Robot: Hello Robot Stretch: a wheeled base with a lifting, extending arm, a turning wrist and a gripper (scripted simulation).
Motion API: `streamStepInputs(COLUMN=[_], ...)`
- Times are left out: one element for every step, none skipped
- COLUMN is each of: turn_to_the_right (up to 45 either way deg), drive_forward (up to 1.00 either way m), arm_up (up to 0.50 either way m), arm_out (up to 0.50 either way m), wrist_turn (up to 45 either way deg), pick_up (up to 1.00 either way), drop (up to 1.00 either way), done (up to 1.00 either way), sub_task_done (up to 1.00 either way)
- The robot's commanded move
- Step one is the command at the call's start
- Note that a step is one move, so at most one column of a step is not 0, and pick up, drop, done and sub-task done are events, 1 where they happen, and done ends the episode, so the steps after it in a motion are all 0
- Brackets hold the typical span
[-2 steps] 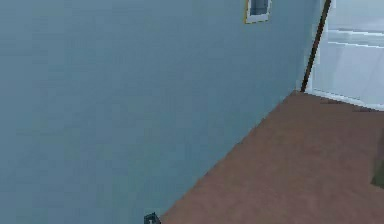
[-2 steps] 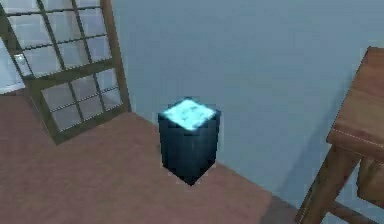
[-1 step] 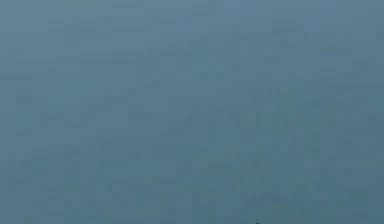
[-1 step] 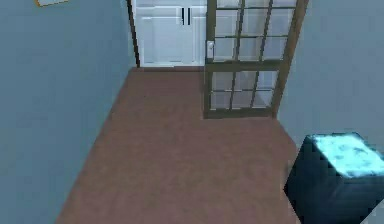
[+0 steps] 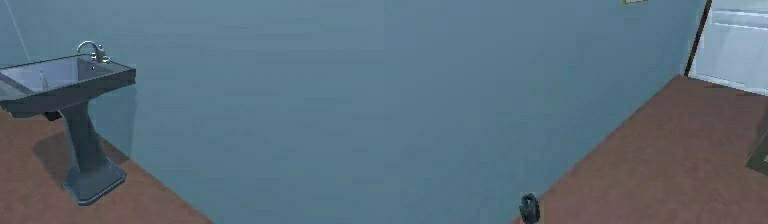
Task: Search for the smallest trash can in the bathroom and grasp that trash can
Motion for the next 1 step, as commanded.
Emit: streamStepInputs(turn_to_the_right=[-15.0], drive_forward=[0.0], arm_up=[0.0], arm_out=[0.0], wrist_turn=[0.0], pick_up=[0.0], drop=[0.0], done=[0.0], sub_task_done=[0.0])
